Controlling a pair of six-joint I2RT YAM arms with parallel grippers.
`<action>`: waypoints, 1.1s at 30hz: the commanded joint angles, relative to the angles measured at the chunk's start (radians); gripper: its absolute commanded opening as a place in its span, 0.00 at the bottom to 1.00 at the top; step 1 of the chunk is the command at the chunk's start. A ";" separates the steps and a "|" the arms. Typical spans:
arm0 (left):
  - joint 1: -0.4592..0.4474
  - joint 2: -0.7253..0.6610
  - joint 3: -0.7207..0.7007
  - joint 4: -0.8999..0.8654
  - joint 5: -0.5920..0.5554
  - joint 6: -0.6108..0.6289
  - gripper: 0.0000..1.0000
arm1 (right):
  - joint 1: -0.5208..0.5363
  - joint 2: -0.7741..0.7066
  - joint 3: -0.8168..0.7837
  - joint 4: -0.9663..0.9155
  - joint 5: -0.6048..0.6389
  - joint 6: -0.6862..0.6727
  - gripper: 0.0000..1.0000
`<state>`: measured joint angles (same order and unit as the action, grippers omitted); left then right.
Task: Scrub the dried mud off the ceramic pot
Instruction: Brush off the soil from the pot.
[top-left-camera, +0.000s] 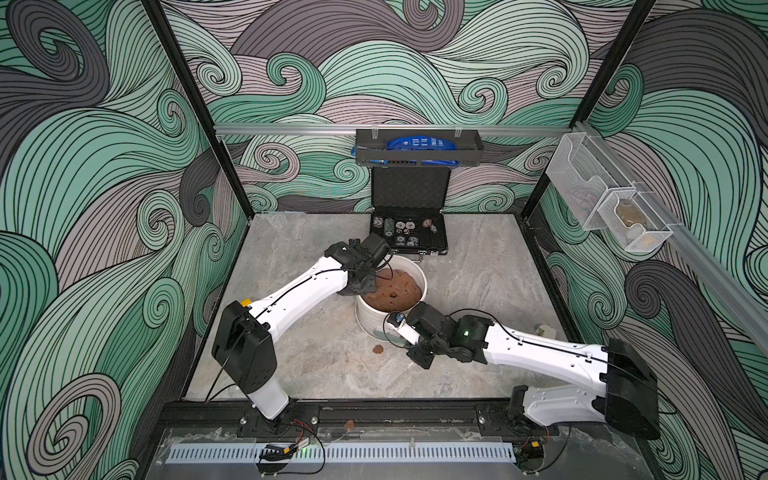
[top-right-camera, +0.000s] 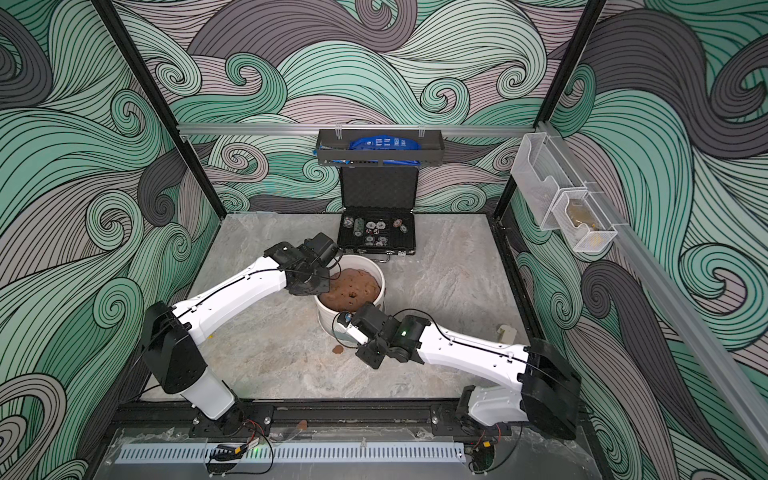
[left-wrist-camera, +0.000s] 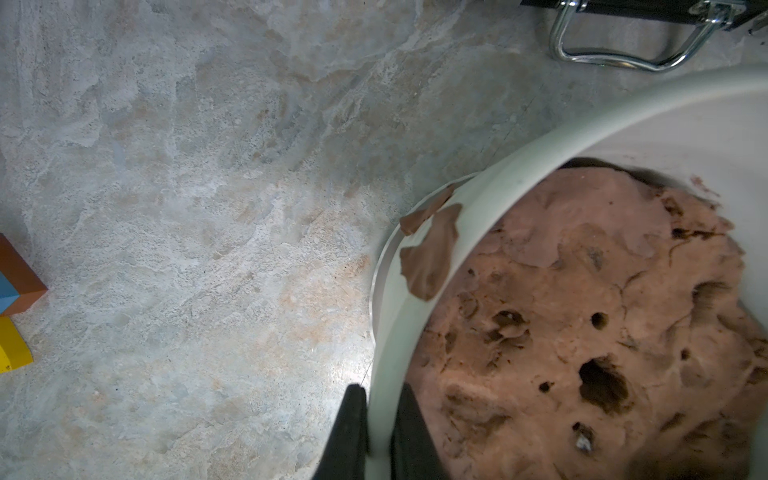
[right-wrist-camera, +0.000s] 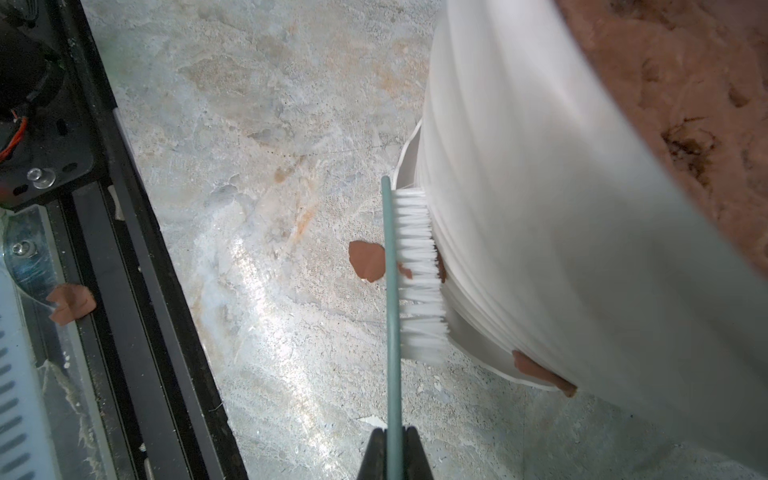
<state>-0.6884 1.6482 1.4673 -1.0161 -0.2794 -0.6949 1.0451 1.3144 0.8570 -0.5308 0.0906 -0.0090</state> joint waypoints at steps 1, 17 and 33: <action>-0.001 0.003 -0.022 0.016 0.040 0.107 0.14 | -0.009 0.021 0.041 -0.052 -0.037 -0.035 0.00; 0.019 0.011 -0.016 0.027 0.044 0.171 0.13 | 0.053 0.105 0.194 -0.325 0.171 -0.103 0.00; 0.035 0.028 -0.012 0.057 0.082 0.245 0.13 | 0.058 0.035 0.201 -0.177 0.081 -0.178 0.00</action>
<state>-0.6567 1.6501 1.4635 -0.9596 -0.2333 -0.5114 1.1103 1.3079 1.0367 -0.7452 0.1528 -0.1806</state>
